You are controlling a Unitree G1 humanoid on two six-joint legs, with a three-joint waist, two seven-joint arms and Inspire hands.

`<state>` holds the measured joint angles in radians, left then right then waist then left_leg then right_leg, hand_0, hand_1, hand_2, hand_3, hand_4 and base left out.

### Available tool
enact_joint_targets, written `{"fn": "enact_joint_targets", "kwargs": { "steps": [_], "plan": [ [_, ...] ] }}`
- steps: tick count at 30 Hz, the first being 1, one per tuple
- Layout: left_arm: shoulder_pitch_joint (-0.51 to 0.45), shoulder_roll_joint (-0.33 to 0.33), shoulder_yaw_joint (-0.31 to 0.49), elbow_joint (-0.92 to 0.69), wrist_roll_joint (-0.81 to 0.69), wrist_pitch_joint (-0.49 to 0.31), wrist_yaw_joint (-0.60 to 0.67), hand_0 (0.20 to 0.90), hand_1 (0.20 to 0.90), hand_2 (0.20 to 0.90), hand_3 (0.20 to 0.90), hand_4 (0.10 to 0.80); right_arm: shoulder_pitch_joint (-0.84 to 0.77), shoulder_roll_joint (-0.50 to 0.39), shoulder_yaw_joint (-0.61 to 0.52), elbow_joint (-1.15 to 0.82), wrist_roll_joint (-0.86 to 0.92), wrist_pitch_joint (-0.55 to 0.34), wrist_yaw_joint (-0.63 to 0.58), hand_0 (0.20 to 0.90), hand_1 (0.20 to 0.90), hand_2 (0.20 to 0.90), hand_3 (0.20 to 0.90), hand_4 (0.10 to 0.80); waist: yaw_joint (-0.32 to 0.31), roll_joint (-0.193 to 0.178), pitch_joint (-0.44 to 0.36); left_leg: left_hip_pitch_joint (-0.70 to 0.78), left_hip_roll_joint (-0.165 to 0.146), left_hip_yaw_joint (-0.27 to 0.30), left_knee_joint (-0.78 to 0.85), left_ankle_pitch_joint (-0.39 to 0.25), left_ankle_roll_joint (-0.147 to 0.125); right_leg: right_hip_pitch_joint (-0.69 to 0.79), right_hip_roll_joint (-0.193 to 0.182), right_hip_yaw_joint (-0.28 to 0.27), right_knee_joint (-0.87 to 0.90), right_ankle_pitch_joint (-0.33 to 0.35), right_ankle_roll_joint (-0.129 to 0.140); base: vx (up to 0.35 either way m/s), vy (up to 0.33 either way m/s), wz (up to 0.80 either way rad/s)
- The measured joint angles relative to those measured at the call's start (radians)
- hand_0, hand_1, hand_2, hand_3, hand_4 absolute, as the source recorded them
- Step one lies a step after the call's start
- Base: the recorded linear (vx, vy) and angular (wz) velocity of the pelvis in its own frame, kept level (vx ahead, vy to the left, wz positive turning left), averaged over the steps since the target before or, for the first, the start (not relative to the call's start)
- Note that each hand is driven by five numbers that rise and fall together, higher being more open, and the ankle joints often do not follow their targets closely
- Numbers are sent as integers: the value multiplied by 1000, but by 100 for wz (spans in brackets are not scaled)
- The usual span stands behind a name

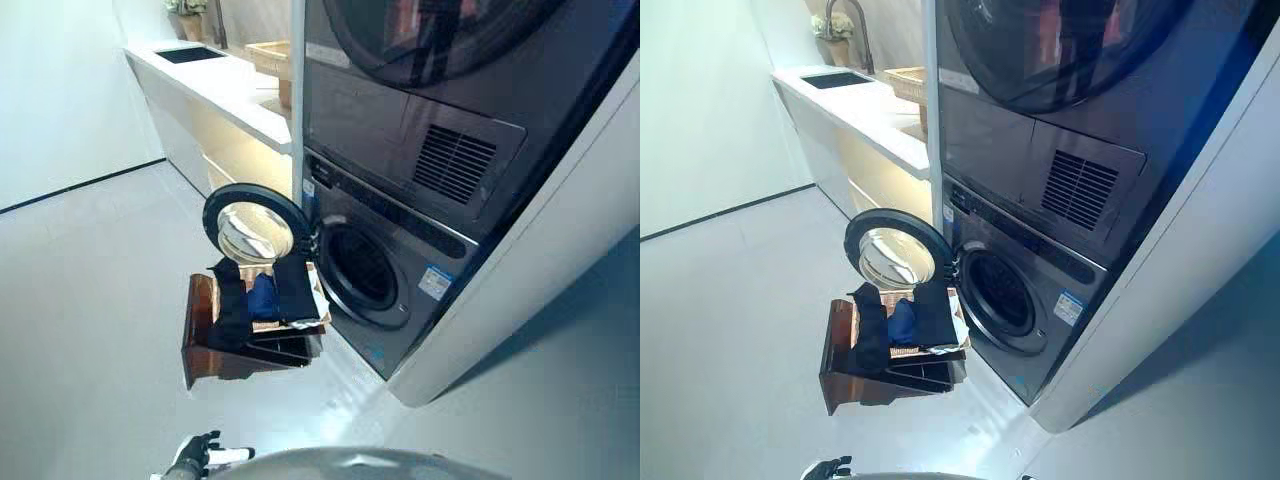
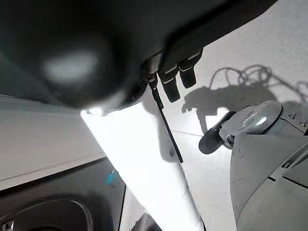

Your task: Pick up the clothes and place them into the washing machine

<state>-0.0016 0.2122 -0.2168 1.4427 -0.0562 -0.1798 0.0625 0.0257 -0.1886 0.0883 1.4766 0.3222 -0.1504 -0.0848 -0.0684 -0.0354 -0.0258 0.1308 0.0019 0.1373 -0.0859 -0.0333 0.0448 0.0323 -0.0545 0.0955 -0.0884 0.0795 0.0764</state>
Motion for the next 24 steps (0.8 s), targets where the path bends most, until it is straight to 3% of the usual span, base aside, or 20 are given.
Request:
{"fn": "enact_joint_targets", "kwargs": {
  "steps": [19,24],
  "plan": [
    [-1,2,3,3,6,21,-20,900,900,900,900,800,-4,-3,43,0,-64,24,3,900,900,900,900,800,1,0,-1,1,1,0,0,-2,-3,1,1,0,0,0,1,0,0,0],
    [2,3,4,19,17,24,-31,900,900,900,900,800,-9,-6,51,21,-82,24,50,900,900,900,900,800,2,-4,-2,12,1,-2,0,-2,-3,12,1,-2,0,-3,-3,0,0,0]
  ]
}}
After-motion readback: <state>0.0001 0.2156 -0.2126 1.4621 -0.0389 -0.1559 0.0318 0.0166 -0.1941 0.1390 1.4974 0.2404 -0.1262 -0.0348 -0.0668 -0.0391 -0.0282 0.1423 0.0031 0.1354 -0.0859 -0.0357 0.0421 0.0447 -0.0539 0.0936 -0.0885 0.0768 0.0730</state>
